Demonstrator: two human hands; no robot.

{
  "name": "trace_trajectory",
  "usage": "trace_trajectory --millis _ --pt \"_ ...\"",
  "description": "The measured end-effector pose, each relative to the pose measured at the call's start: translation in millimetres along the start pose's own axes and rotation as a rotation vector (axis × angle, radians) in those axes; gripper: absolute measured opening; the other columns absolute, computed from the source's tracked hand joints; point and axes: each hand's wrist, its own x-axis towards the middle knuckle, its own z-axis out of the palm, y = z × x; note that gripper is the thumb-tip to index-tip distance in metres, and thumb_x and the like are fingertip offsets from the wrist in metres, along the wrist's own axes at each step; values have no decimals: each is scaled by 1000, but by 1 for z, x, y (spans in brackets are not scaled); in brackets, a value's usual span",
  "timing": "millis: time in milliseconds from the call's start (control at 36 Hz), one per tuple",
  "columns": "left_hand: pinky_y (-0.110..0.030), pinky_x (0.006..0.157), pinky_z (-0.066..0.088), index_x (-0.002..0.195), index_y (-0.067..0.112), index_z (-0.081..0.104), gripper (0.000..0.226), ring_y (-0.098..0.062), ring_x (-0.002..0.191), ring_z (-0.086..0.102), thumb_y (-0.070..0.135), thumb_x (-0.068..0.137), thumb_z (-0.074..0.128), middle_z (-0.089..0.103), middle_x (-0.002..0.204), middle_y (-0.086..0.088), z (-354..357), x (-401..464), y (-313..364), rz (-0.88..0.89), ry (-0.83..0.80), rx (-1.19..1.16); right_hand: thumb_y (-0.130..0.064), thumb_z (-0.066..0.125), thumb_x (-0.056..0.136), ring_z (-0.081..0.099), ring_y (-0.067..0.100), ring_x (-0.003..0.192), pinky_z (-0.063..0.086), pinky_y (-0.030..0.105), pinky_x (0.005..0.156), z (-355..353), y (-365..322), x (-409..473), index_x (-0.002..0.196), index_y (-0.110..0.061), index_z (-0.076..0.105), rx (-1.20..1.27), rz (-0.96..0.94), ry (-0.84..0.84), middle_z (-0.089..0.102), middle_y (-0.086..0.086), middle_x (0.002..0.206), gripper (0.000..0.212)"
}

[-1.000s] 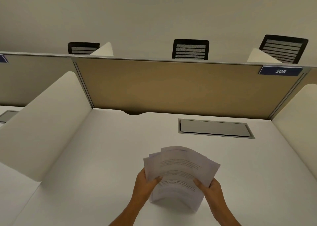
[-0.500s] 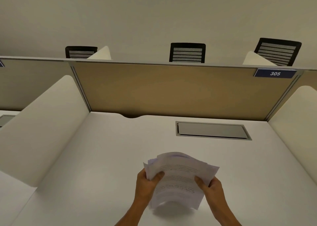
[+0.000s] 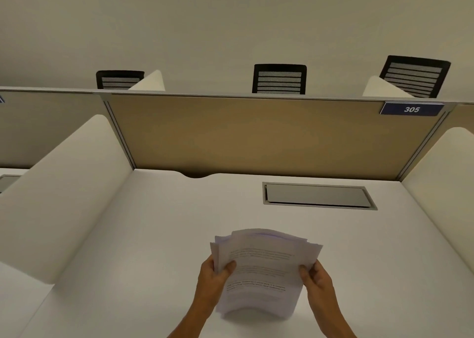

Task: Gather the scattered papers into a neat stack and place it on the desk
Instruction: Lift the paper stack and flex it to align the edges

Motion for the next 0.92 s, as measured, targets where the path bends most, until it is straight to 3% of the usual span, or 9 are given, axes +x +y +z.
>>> trace_trajectory --millis 83,139,222,333,444,583,722,833,917 --pt "-35 77 63 114 25 64 48 -21 96 71 37 69 78 74 103 -1 3 1 -4 -2 -62 20 -7 58 98 71 11 103 57 25 78 3 4 0 122 -31 57 15 33 -40 75 -6 111 34" --pt "-31 73 63 114 19 65 46 -21 95 71 32 73 81 74 102 -2 5 2 -6 -10 -49 35 -6 58 98 71 11 101 58 26 78 6 4 -1 123 -31 54 10 42 -50 75 -7 109 36" --pt "-26 66 61 109 18 71 33 -20 89 73 22 78 81 77 95 1 4 5 -5 -20 -29 29 -7 53 100 72 3 92 58 15 68 7 0 1 118 -31 61 -25 6 -22 76 -12 103 31" --pt "-26 65 61 102 25 73 37 -21 87 74 31 67 83 78 92 3 0 4 1 -20 -53 -5 -2 50 101 71 3 92 58 17 70 0 -2 2 112 -29 67 -10 16 -7 77 -8 103 34" --pt "-36 75 64 112 22 70 52 -24 96 72 32 63 84 77 102 -3 0 4 -1 -22 -126 -28 -8 64 95 72 8 96 58 22 72 2 3 0 117 -27 63 -9 44 -65 76 -6 107 29" --pt "-51 82 61 103 19 76 56 -27 93 74 39 52 90 79 96 -5 1 6 -1 -29 -101 -17 -18 70 91 73 9 91 59 21 67 4 3 1 113 -26 64 -29 52 -44 77 -8 102 25" --pt "-44 80 62 98 28 77 52 -24 93 73 41 49 90 79 95 -1 -4 7 0 -45 -105 8 -11 72 89 74 11 90 58 21 68 -1 4 1 108 -20 70 -43 46 -36 79 -5 99 21" --pt "-29 72 63 108 32 69 58 -17 94 72 38 54 89 77 100 6 -6 3 -2 -45 -126 23 -13 75 87 74 11 90 59 21 68 -2 4 0 108 -20 70 -30 66 -36 79 -6 101 23" --pt "-30 71 63 104 27 72 49 -21 91 74 43 58 85 78 96 4 -7 5 0 -19 -85 43 -13 71 90 75 14 86 58 20 65 0 -3 1 105 -17 72 -4 46 -18 80 -3 97 16"
